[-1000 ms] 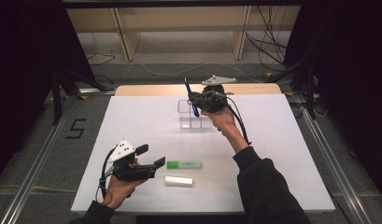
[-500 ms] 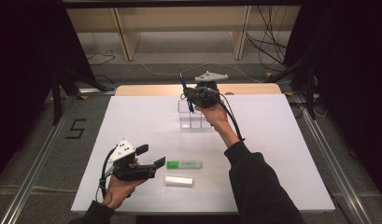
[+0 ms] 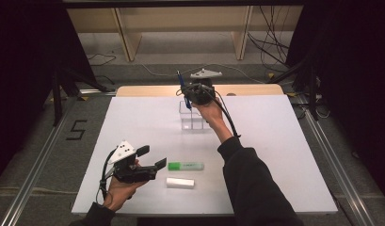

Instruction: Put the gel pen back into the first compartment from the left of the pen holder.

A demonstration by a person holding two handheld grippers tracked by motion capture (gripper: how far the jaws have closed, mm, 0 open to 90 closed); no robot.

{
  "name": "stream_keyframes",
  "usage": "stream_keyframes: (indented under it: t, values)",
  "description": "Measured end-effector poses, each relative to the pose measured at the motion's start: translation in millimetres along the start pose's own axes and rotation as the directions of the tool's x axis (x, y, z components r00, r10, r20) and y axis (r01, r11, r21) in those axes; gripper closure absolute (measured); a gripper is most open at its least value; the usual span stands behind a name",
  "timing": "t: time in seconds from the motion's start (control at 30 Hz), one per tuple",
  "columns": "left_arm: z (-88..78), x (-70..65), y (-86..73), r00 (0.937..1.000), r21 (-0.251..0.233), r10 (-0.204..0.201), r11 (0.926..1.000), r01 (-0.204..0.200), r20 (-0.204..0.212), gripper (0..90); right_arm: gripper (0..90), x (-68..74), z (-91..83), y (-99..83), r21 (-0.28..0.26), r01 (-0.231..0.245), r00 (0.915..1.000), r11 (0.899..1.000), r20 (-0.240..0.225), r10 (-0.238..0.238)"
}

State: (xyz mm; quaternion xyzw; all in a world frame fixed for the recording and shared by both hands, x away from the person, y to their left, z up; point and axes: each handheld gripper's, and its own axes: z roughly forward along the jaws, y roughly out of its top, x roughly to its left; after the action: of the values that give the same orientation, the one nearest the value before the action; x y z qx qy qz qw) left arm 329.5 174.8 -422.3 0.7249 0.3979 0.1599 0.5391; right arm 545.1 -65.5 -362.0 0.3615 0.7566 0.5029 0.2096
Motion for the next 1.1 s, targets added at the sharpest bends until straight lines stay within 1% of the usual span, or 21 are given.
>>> stream_keyframes:
  t: [0.13,0.3,0.37,0.4,0.67,0.73,0.87,0.97,1.1]
  values:
    - [0.5,-0.7,-0.1,1.0,0.0,-0.005,1.0,0.005,0.004,15.8,79.6,-0.4,6.1,-1.4,0.007,-0.009,0.9999,1.0,0.015,0.009]
    - [-0.2,-0.3,0.1,1.0,-0.004,-0.001,1.0,0.001,0.005,15.8,79.6,2.5,12.0,-3.9,0.016,-0.002,0.9997,1.0,0.024,0.001]
    - [0.1,-0.7,0.2,1.0,-0.011,-0.009,0.9999,0.009,0.004,15.8,79.6,1.5,13.8,-5.5,0.017,-0.014,0.9996,1.0,0.027,0.013]
    - [-0.3,-0.4,0.3,1.0,-0.006,-0.002,1.0,0.002,0.005,15.8,79.6,1.3,14.1,-6.0,0.019,-0.018,0.9995,1.0,0.027,0.018]
    - [0.2,-1.4,0.3,1.0,-0.007,-0.003,1.0,0.003,0.006,15.8,79.6,0.1,18.7,-9.9,0.032,-0.025,0.9991,0.999,0.035,0.024]
    - [-0.2,-1.0,0.5,1.0,-0.008,0.001,1.0,-0.001,0.006,15.8,79.6,0.2,19.7,-11.1,0.036,-0.036,0.9988,0.999,0.033,0.035]
    - [-0.7,-1.3,0.7,0.9999,-0.019,-0.008,0.9998,0.009,0.007,15.8,79.5,2.8,21.7,-13.2,0.05,-0.029,0.999,0.998,0.035,0.027]
    - [-1.1,-1.5,0.8,0.9999,-0.019,-0.006,0.9998,0.006,0.008,15.8,79.5,3.5,23.1,-14.8,0.052,-0.037,0.9988,0.998,0.033,0.036]
    - [-1.4,-1.3,0.9,1.0,-0.021,-0.005,0.9998,0.005,0.007,15.8,79.3,5.4,24.7,-18.2,0.062,-0.031,0.999,0.998,0.034,0.029]
